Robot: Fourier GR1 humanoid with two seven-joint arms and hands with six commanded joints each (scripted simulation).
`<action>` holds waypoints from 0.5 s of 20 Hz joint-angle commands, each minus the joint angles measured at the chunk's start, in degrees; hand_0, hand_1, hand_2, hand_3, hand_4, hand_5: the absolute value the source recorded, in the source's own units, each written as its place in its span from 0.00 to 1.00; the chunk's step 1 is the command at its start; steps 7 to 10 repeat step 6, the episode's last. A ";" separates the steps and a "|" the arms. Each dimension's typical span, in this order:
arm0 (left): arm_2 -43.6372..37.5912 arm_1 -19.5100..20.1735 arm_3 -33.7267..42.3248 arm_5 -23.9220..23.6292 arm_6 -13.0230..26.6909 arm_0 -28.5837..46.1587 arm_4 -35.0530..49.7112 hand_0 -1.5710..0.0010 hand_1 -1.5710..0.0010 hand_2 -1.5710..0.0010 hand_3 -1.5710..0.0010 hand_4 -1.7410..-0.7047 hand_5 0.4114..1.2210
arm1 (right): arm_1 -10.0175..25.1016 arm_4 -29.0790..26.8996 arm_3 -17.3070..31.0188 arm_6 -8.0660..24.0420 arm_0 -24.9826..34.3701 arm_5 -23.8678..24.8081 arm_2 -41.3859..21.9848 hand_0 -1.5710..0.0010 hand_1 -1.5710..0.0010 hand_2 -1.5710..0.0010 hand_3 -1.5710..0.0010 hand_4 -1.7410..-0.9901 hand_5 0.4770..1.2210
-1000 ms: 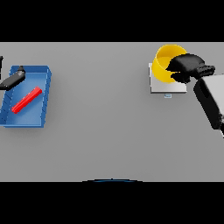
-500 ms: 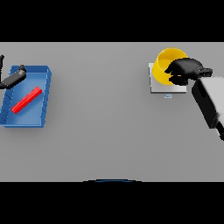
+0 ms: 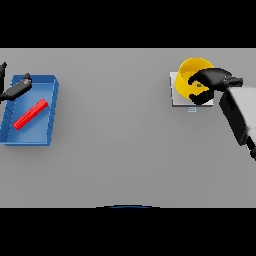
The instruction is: Pick up the red beaker and tilt it to pour out 1 green nut into yellow bowl. Pick up the yellow bowl and place it on the metallic measuring scale.
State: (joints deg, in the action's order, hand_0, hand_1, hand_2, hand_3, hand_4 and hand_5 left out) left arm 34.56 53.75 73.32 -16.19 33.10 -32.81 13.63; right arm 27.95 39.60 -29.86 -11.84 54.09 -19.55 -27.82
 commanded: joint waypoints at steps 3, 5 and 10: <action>-0.09 -0.05 -0.09 -0.08 0.17 0.01 0.13 1.00 1.00 1.00 1.00 0.90 0.40 | -0.09 0.91 1.44 -1.12 0.95 0.21 -0.63 0.93 0.94 0.87 0.74 0.54 0.35; -0.33 -0.06 -0.37 0.11 -0.03 0.08 0.47 1.00 1.00 1.00 1.00 0.89 0.40 | -0.43 1.51 2.68 -1.48 1.72 -0.06 -1.07 0.96 0.96 0.91 0.77 0.57 0.35; -0.26 -0.20 -0.01 -0.08 0.32 -0.14 0.45 1.00 1.00 1.00 1.00 0.89 0.40 | -0.57 1.43 2.50 -1.56 1.73 -0.20 -1.08 0.97 0.97 0.93 0.78 0.58 0.34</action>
